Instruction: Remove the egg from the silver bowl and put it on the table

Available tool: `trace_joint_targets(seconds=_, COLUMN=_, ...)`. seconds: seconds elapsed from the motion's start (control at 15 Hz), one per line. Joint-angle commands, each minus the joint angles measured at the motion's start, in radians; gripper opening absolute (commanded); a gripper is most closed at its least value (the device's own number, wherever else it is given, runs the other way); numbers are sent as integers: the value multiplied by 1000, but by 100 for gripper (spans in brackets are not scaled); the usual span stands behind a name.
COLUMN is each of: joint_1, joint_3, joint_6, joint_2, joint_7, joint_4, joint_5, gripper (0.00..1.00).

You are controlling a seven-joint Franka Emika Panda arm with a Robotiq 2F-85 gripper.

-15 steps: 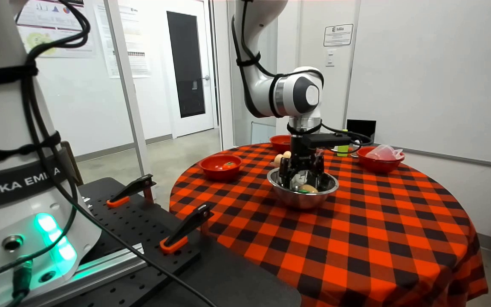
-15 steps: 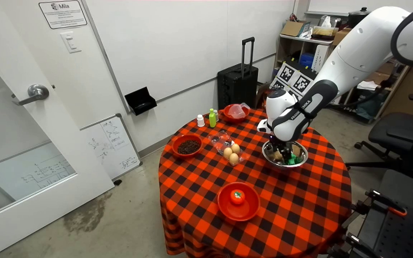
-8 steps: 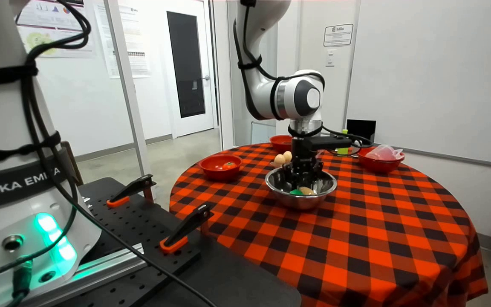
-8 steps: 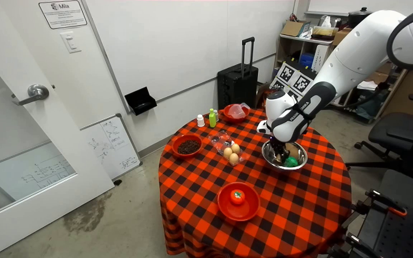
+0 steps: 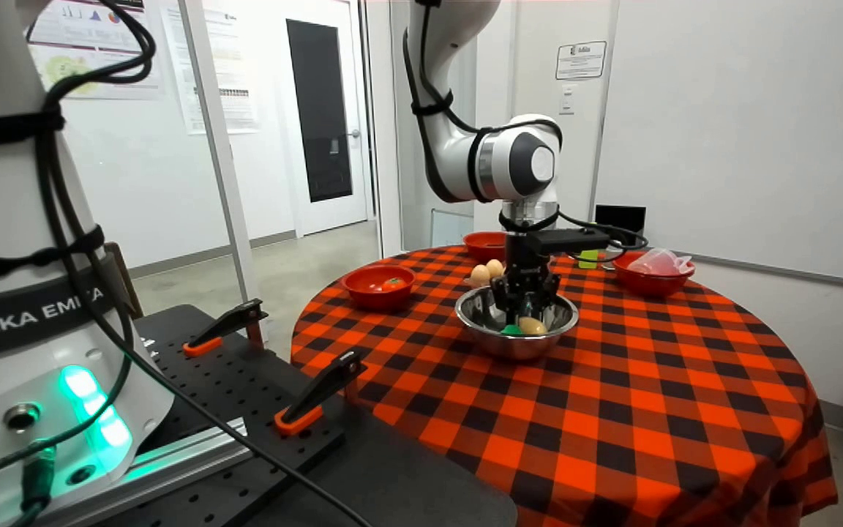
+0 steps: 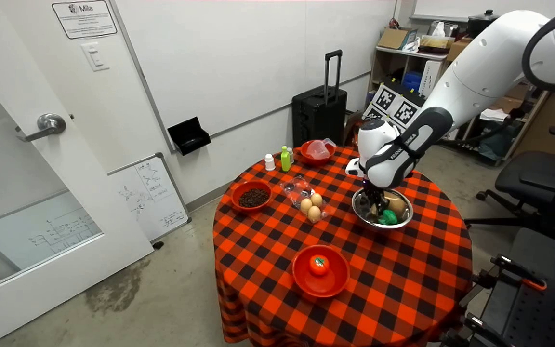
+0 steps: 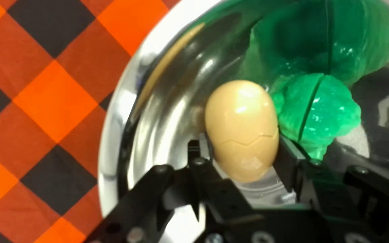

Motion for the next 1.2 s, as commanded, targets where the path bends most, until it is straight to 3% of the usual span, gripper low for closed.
trace_joint_targets(seconds=0.0, joint_1=2, joint_3=-6, joint_6=22, joint_2=-67, joint_7=4, joint_4=-40, joint_5=5, gripper=23)
trace_joint_targets(seconds=0.2, joint_1=18, joint_3=-12, joint_6=12, joint_2=-148, joint_7=19, joint_4=-81, joint_5=-1, gripper=23)
trace_joint_targets(seconds=0.6, joint_1=37, joint_3=69, joint_6=-77, joint_2=-302, joint_7=-29, joint_4=-170, joint_5=47, gripper=23)
trace_joint_targets(seconds=0.87, joint_1=72, joint_3=143, joint_6=-171, joint_2=-321, joint_7=-82, joint_4=-165, joint_5=105, gripper=23)
trace_joint_targets(seconds=1.13, joint_1=138, joint_3=154, joint_6=-267, joint_2=-275, joint_7=-96, joint_4=-103, joint_5=110, gripper=23)
